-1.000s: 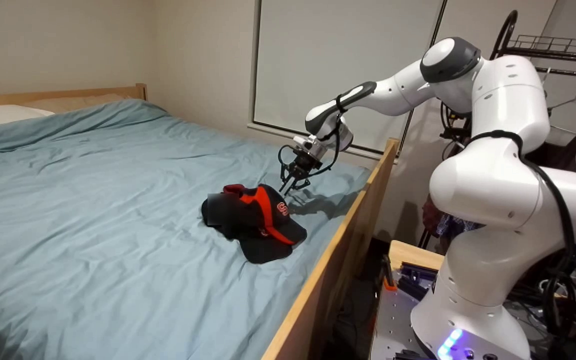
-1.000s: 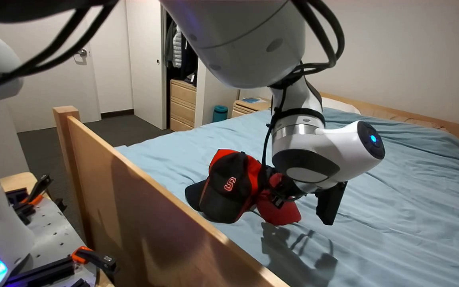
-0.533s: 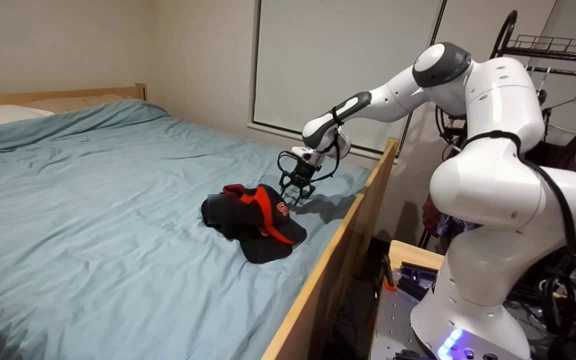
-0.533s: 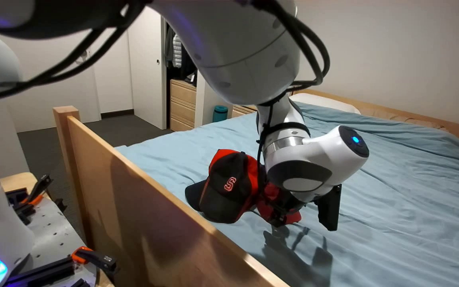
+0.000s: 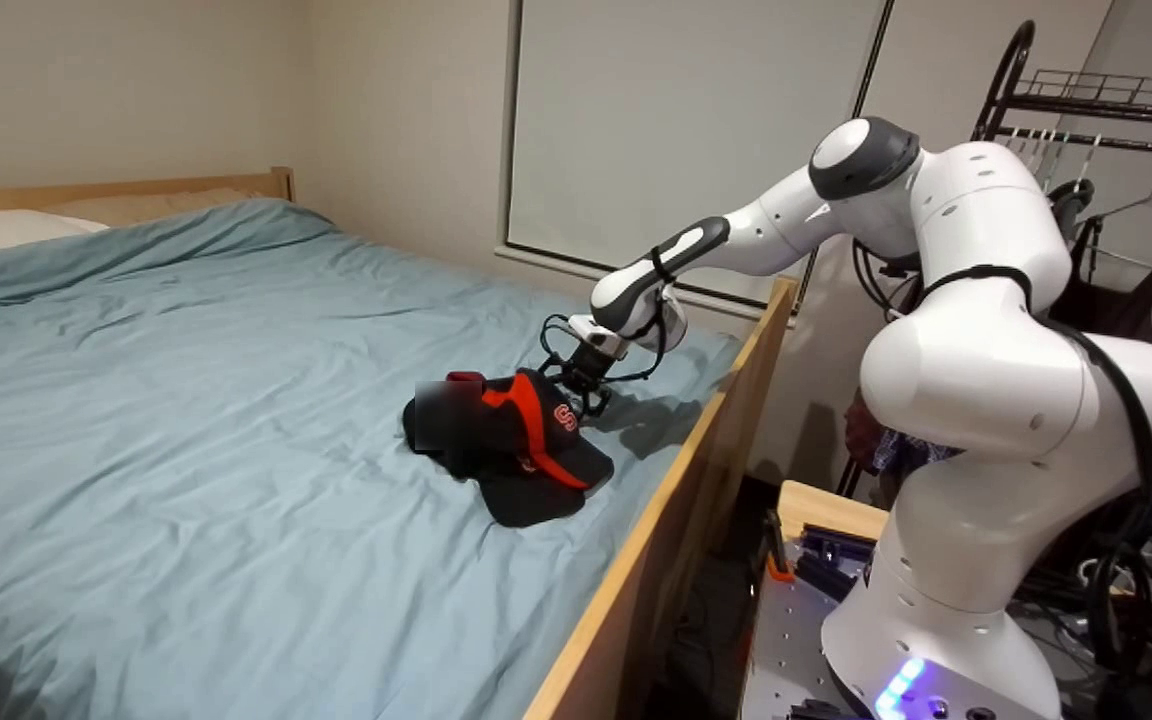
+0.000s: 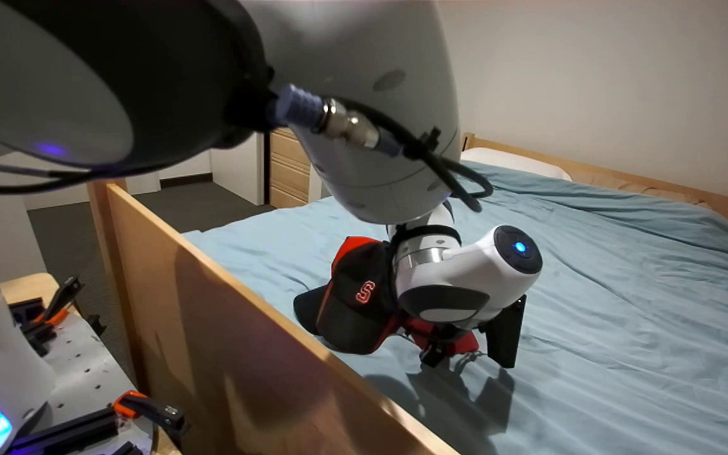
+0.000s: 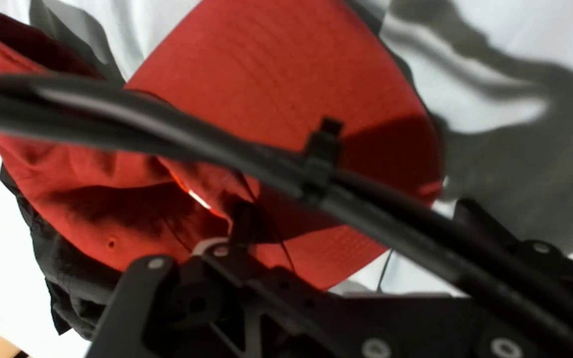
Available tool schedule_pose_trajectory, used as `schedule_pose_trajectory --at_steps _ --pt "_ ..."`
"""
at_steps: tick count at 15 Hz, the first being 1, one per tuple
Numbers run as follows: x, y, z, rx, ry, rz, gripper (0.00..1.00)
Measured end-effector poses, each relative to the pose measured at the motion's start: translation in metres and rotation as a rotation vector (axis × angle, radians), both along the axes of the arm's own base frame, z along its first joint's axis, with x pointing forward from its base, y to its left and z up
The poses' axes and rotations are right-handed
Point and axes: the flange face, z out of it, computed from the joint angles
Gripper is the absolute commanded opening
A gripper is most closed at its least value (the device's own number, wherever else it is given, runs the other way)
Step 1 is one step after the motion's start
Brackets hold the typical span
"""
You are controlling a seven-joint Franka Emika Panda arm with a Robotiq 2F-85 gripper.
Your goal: Put the left and right caps on the middle cap one at a time
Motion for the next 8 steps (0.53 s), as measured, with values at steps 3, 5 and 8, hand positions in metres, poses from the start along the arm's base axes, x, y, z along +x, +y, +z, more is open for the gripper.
schedule_pose_trajectory --at_steps 3,5,8 --pt "0.0014 0.0018 -0.0081 -0.004 -0.028 -0.024 0.60" --pt "0.0018 0.0015 -0.0078 -0.007 -0.033 -0.028 0.58" --pt "0.0046 0.0012 -0.0023 -0.002 -0.048 -0.033 0.54"
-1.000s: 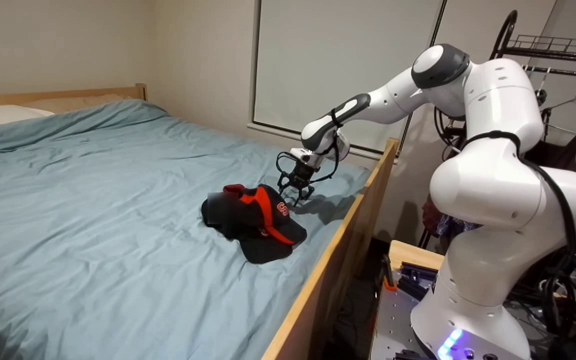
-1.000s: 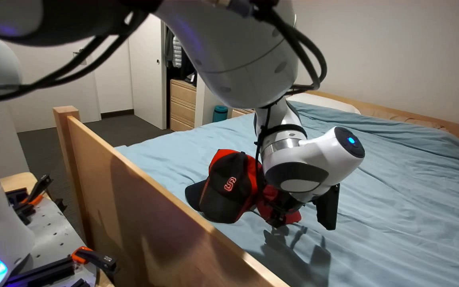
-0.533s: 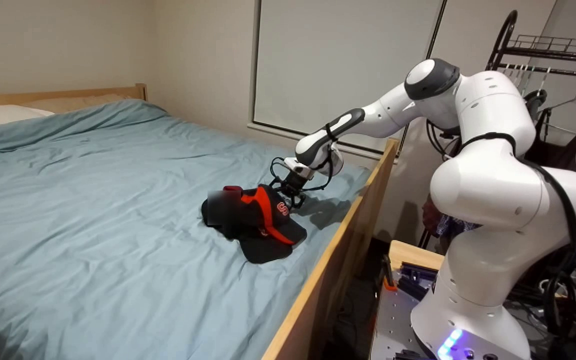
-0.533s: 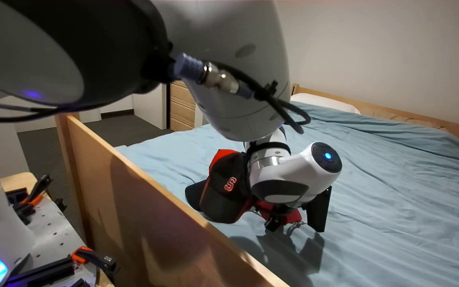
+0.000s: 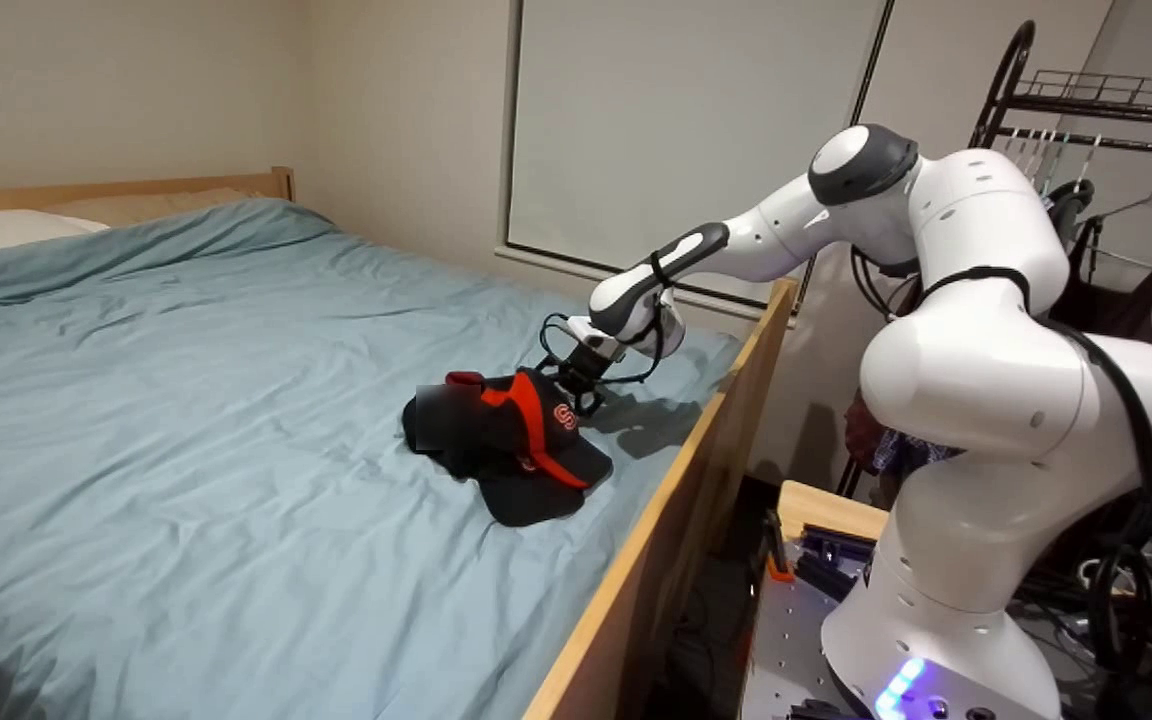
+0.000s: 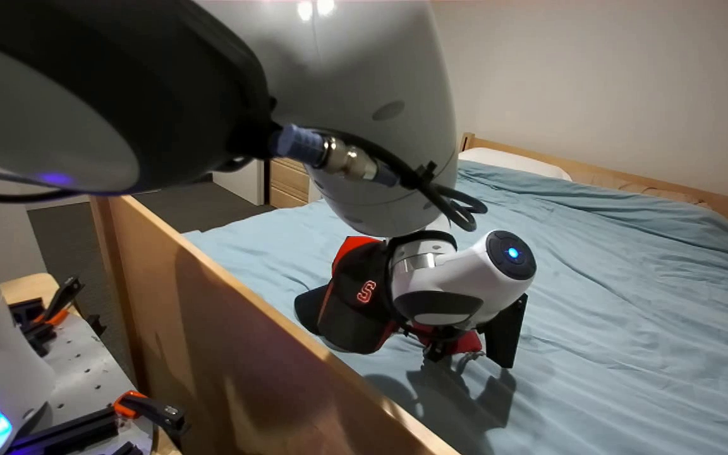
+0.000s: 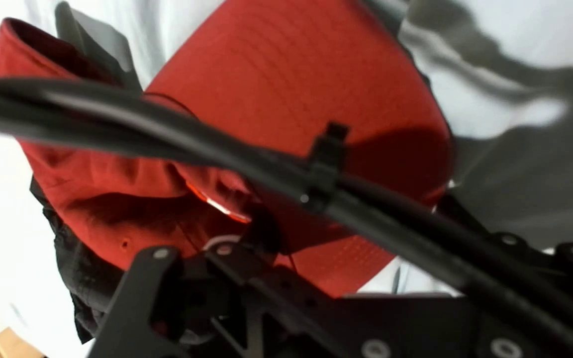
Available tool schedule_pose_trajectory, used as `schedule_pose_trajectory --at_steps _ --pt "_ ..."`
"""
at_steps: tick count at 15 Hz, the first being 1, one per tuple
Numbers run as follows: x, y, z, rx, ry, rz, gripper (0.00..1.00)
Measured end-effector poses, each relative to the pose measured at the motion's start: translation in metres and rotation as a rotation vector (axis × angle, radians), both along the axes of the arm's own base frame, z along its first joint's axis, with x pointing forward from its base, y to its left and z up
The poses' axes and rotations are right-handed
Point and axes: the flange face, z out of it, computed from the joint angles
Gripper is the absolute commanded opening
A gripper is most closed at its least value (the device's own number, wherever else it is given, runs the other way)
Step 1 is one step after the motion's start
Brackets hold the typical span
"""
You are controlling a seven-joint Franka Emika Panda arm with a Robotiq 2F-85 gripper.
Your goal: Put the left and right caps on the middle cap one at a time
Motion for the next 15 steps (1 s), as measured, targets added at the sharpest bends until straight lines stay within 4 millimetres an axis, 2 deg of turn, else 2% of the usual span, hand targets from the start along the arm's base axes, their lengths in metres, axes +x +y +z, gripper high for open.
schedule_pose_trajectory --at_steps 2,7,13,15 --pt "0.004 -0.002 0.011 0.016 -0.025 -0.018 0.54" --pt "0.019 -0.007 0.062 0.080 -0.145 -0.070 0.54" --pt "0.024 -0.013 0.094 0.157 -0.224 -0.170 0.54" --pt "0.031 -0.013 0.115 0.173 -0.272 -0.198 0.54"
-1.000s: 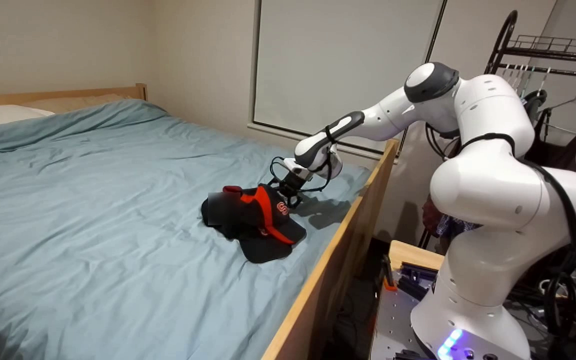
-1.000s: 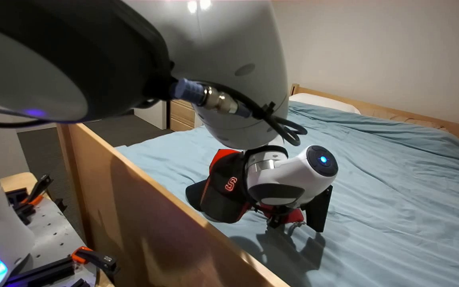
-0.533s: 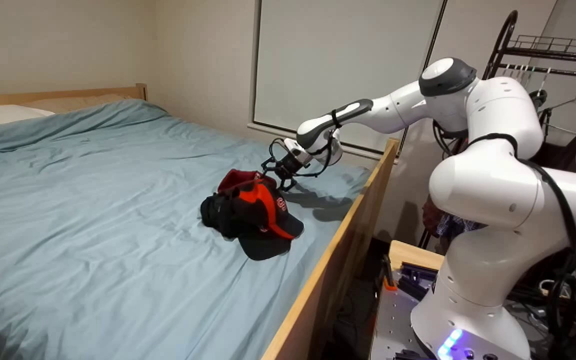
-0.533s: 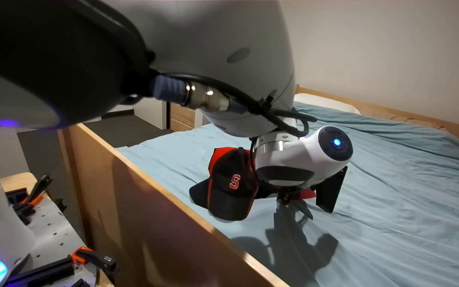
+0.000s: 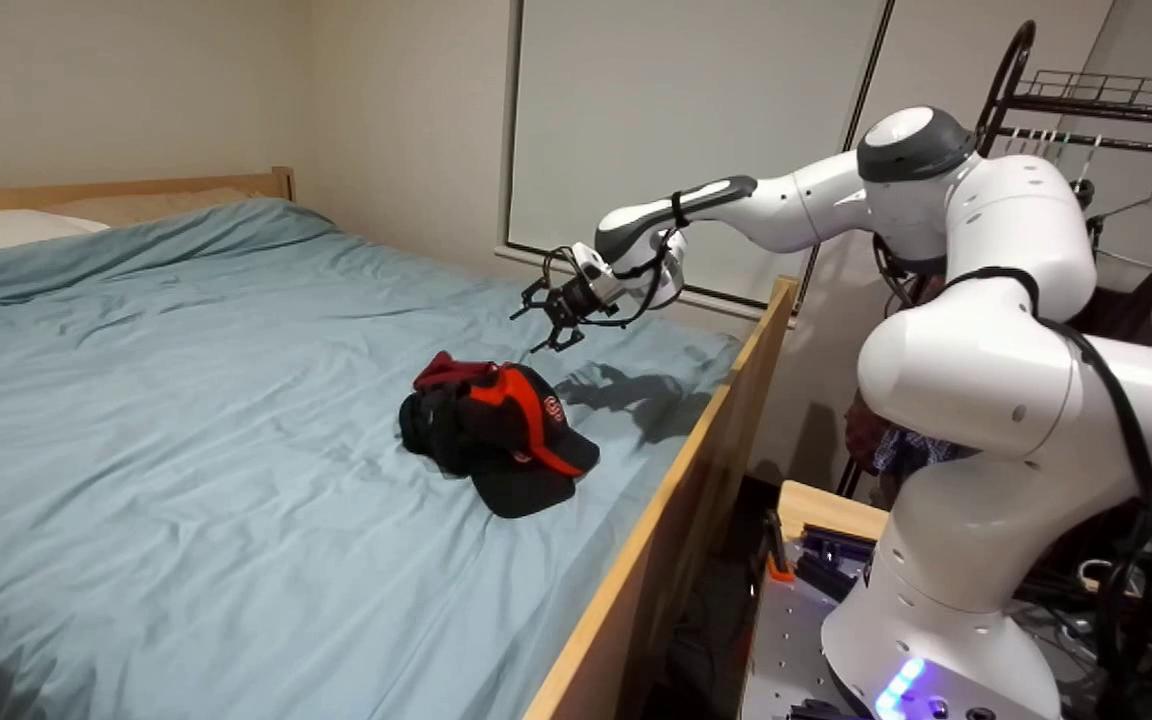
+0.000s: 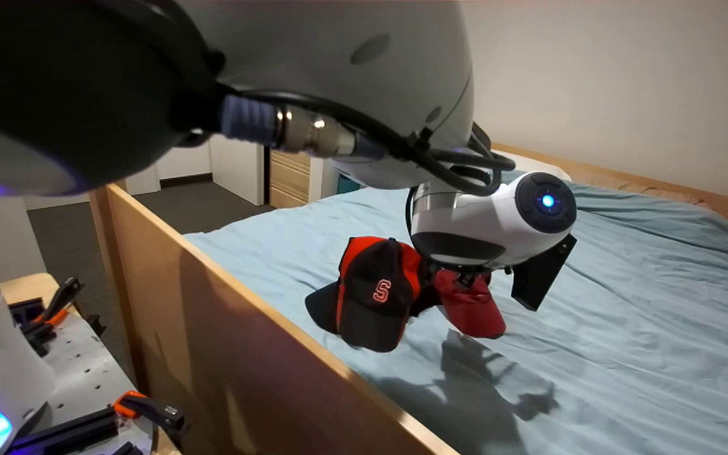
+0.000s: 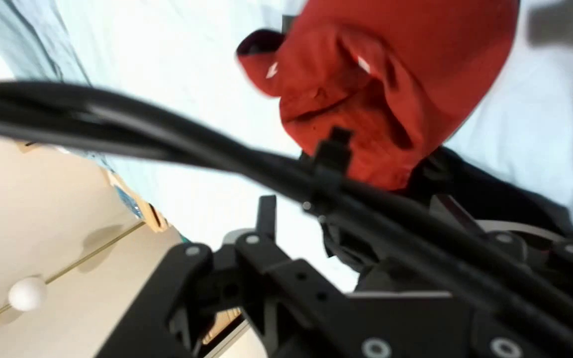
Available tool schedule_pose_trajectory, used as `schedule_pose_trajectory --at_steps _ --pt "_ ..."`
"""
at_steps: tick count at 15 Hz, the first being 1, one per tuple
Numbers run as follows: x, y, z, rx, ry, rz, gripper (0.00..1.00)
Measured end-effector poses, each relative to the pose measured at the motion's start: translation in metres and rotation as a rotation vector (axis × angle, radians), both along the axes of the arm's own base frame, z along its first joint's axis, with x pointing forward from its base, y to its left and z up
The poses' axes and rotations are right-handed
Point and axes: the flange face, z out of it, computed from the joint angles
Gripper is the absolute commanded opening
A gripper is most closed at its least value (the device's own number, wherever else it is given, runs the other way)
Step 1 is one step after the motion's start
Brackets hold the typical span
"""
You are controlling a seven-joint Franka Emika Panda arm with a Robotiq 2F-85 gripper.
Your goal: Put the left and right caps on the middle cap one at a time
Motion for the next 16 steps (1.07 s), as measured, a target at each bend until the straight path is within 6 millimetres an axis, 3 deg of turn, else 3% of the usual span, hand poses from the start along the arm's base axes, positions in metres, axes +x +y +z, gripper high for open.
schedule_pose_trajectory --at_steps 3,4,7,10,16 --pt "0.008 0.002 0.038 0.024 -0.038 -0.035 0.54" --pt "0.010 0.003 0.048 0.026 -0.040 -0.045 0.95" --pt "0.008 0.005 0.060 0.016 -0.025 -0.056 1.00" --pt "0.001 0.008 0.043 -0.002 0.022 -0.070 1.00" --pt "-0.003 0.033 -0.030 -0.007 0.147 -0.105 1.00"
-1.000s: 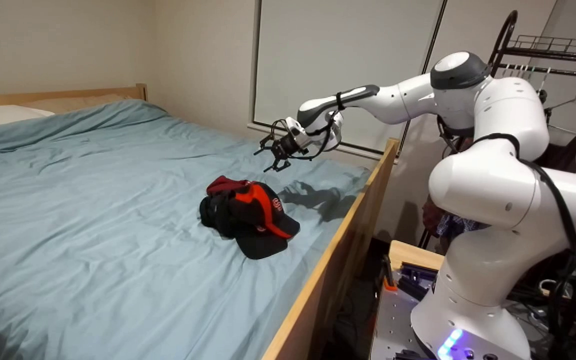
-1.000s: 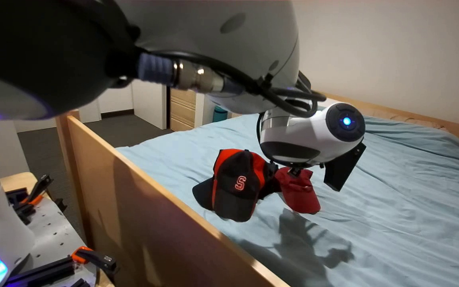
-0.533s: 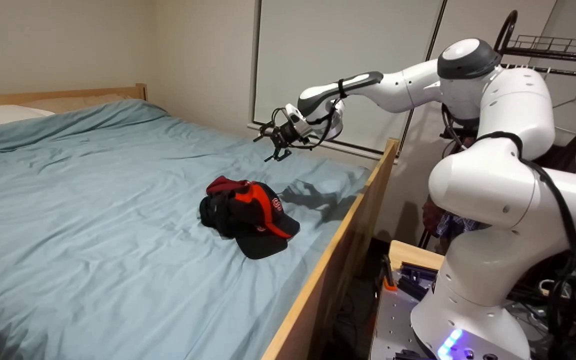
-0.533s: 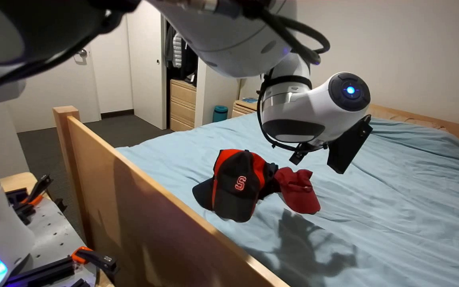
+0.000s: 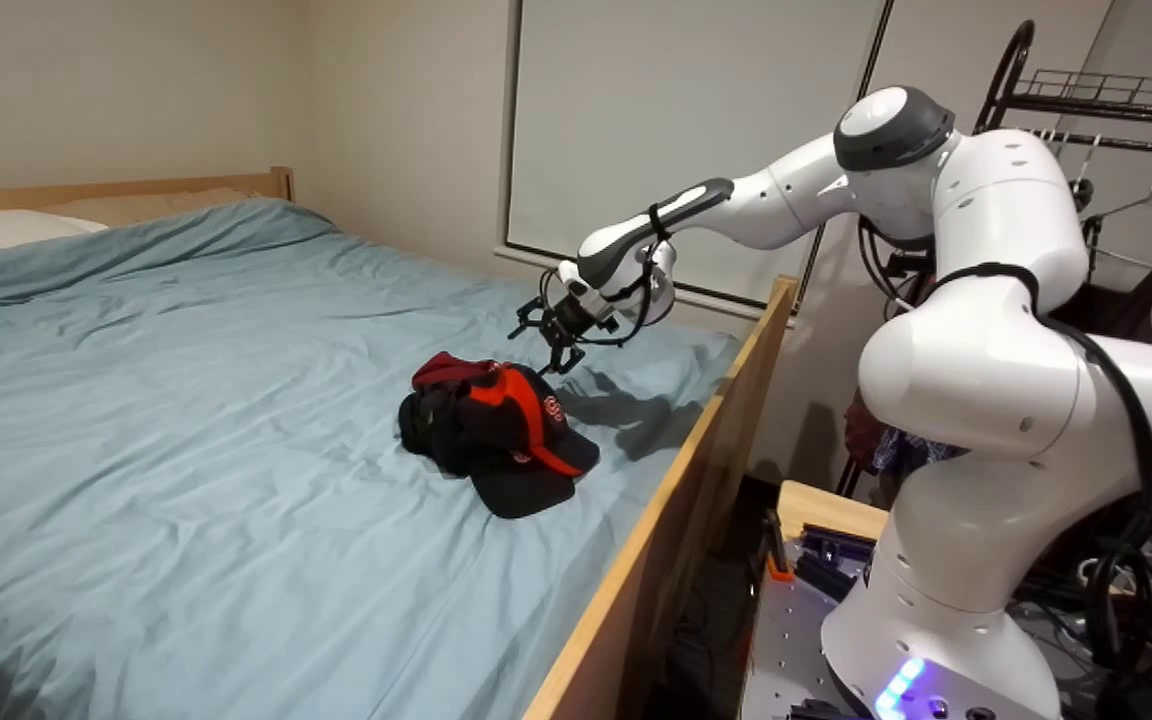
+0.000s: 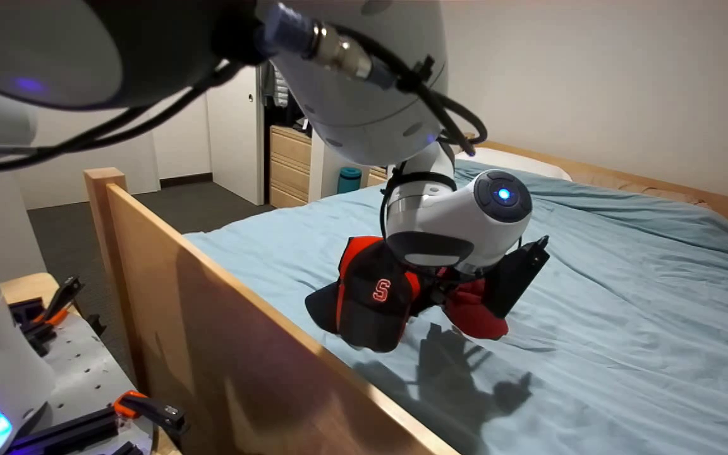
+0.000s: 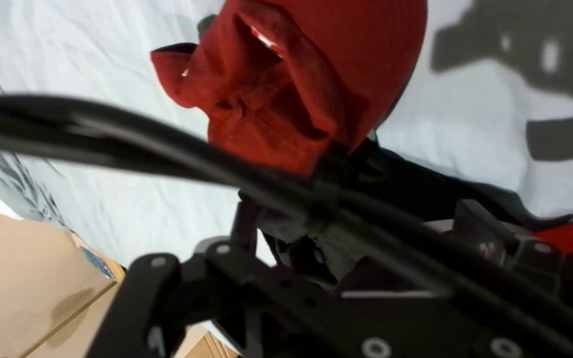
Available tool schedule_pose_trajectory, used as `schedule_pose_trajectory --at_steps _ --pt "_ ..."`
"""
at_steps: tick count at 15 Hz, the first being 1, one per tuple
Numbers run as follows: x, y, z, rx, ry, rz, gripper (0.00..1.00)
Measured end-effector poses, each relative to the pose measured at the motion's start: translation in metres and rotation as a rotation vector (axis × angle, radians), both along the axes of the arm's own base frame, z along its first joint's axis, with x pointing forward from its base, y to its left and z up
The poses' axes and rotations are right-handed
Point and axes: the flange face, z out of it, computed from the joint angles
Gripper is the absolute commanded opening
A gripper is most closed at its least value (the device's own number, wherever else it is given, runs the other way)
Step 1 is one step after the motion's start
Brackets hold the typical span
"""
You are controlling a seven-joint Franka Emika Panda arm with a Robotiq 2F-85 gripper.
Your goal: Put the left and right caps on the middle cap one at a time
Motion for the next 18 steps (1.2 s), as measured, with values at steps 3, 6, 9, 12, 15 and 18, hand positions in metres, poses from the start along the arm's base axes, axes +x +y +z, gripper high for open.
schedule_pose_trajectory --at_steps 3,6,9,12,15,18 --pt "0.006 0.021 -0.029 0.021 0.039 -0.007 1.00" --pt "0.017 0.039 -0.051 0.029 0.039 -0.017 1.00" --pt "0.030 0.046 -0.063 0.025 0.016 -0.020 1.00" --pt "0.043 0.044 -0.063 0.009 -0.014 -0.037 1.00" --pt "0.055 0.036 -0.052 -0.026 -0.037 -0.079 1.00" --pt "0.066 0.031 -0.046 -0.090 -0.035 -0.125 1.00"
